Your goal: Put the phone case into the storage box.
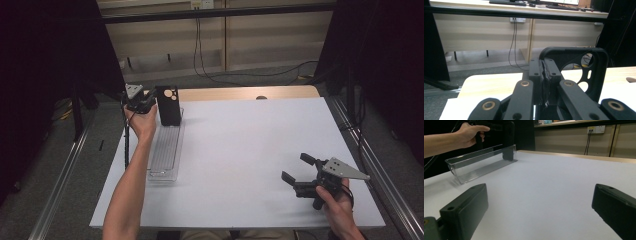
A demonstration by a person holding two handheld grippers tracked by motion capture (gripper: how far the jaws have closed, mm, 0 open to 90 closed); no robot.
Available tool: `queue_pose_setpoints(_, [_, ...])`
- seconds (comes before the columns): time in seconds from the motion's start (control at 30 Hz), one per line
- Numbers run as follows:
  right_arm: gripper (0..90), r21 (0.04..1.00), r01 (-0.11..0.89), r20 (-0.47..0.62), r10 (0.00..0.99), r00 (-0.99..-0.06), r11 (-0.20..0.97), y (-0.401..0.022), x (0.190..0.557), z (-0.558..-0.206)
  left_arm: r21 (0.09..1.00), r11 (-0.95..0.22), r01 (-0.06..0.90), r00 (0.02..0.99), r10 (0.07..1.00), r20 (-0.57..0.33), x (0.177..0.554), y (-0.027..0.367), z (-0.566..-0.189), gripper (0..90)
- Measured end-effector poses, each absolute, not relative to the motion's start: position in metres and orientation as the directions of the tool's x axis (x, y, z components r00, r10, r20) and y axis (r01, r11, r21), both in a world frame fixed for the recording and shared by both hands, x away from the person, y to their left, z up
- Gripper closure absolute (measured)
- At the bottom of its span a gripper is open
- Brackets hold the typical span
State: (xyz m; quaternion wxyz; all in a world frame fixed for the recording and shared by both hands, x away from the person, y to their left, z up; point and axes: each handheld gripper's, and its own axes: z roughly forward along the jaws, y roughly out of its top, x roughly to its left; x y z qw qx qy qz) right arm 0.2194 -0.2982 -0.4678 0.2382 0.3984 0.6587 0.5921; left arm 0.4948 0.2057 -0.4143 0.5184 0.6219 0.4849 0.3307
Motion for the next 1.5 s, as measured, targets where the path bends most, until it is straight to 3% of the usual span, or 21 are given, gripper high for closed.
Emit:
queue_pose_setpoints(0.5, [0.3,0.971,0.240,0.157,0.808,-0.567,-0.020,-0.298,0.220,-0.468,0.968,0.005,0.250,0.332,0.939,-0.091,0.493,0.209,-0.411,77.7])
queue_pose_setpoints(0.73, [0.3,0.970,0.242,0.163,0.811,-0.561,-0.028,-0.298,0.220,-0.468,0.969,0.000,0.246,0.353,0.931,-0.089,0.490,0.210,-0.409,68.9])
queue_pose_setpoints(1.13, [0.3,0.971,0.239,0.153,0.812,-0.563,-0.018,-0.300,0.222,-0.469,0.972,-0.001,0.234,0.341,0.937,-0.081,0.487,0.209,-0.406,38.7])
queue_pose_setpoints(1.33, [0.3,0.968,0.248,0.166,0.809,-0.564,-0.026,-0.300,0.223,-0.470,0.969,-0.028,0.247,0.348,0.936,-0.061,0.488,0.212,-0.406,19.5])
queue_pose_setpoints(1.5, [0.3,0.968,0.249,0.169,0.809,-0.562,-0.029,-0.300,0.223,-0.469,0.967,-0.005,0.256,0.355,0.931,-0.089,0.486,0.212,-0.405,11.1])
